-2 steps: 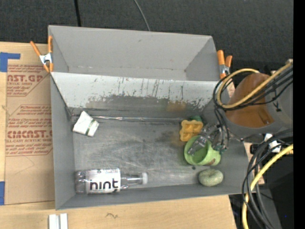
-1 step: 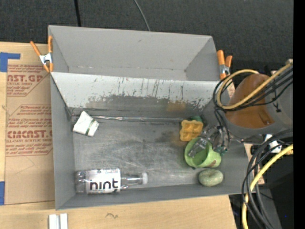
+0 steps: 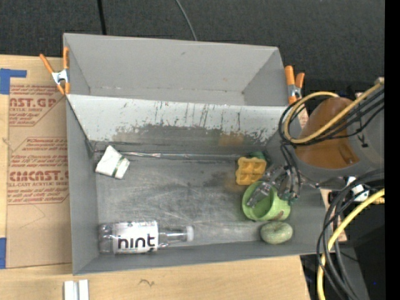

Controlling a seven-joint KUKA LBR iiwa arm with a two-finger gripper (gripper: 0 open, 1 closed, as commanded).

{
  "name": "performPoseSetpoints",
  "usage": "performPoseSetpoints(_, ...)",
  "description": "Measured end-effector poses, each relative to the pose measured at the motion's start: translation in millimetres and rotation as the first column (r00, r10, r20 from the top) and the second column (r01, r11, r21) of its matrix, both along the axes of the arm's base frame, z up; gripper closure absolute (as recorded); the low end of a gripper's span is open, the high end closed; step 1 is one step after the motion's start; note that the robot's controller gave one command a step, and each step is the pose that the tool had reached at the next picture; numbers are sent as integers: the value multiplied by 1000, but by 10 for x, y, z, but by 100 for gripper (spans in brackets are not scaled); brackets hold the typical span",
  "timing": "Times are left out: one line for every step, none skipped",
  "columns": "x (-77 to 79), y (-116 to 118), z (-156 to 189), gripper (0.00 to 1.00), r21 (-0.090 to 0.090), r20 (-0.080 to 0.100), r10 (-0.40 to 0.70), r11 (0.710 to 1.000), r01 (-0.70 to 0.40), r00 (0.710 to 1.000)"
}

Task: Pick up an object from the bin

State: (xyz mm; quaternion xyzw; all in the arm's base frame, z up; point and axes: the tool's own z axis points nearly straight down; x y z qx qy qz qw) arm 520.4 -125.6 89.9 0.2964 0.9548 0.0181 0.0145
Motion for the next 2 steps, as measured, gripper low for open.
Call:
performPoseSetpoints(4,10,13,100,-3,-9,-3,1000,3,1000)
performPoseSetpoints(-23,13,83,100,-10,-25,4,1000,-4,1000)
